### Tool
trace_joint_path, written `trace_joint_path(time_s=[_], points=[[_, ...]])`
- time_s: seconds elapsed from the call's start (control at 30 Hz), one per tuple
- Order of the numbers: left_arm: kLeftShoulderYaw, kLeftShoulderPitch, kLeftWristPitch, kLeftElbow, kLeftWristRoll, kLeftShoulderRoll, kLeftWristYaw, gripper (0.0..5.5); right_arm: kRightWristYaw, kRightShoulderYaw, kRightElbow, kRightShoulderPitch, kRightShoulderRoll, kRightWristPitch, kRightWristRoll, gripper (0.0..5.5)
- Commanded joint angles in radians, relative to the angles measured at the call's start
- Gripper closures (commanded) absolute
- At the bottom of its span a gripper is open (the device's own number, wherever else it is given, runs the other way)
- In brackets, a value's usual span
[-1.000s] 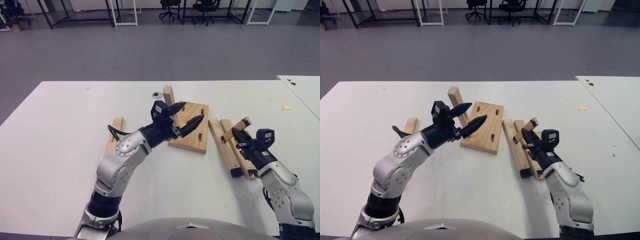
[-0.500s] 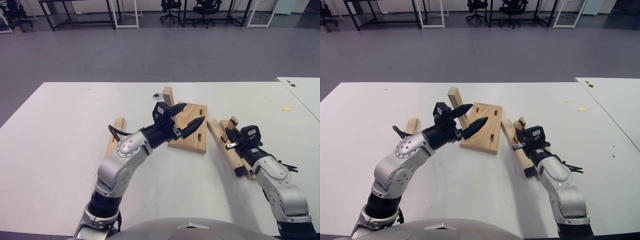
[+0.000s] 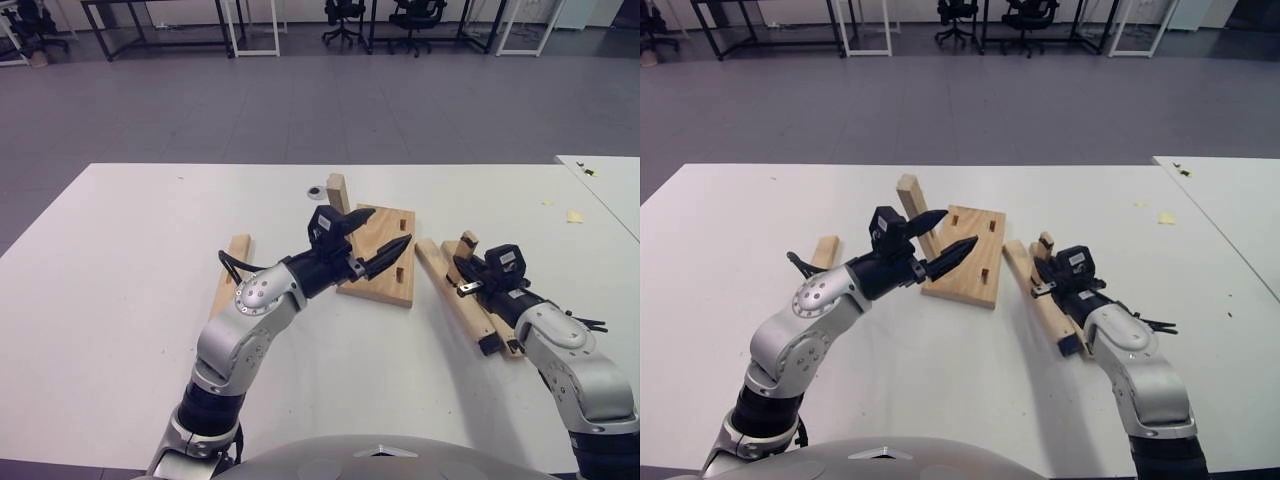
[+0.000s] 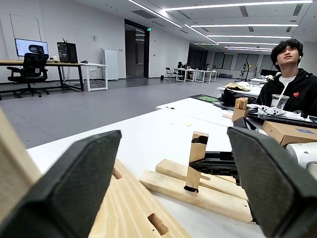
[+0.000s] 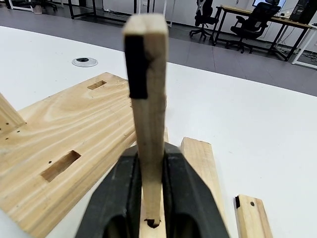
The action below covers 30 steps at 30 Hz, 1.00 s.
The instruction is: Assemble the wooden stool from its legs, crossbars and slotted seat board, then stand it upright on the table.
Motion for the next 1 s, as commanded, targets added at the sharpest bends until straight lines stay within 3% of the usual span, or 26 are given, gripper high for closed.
trace_joint_path(time_s=[0.03,0.17,0.5,0.8,1.0], points=[[-0.001,-0.005,-0.019,0.018,0.028,0.014,0.000,1.57,0.061,-0.009,0.257,0.190,0.074,-0.032,0.005,5.09],[-0.005,-0.002,-0.017,0.015,0.028,0.016,0.001,1.57,0.103,0.013,0.306,0.208,0.047,-0.096,-0.028,5.09],[-0.023,0.008,-0.014,0.005,0.031,0.016,0.012,1.57,0.079,0.108,0.161,0.193,-0.060,0.140,-0.018,5.09],[-0.030,0.006,-0.017,0.010,0.037,0.016,0.013,1.57,0.027,0.127,0.172,0.169,-0.069,0.238,-0.008,5.09],[-0.028,0.007,-0.017,0.010,0.037,0.021,0.009,1.57,0.020,0.126,0.179,0.159,-0.053,0.178,-0.024,5.09]])
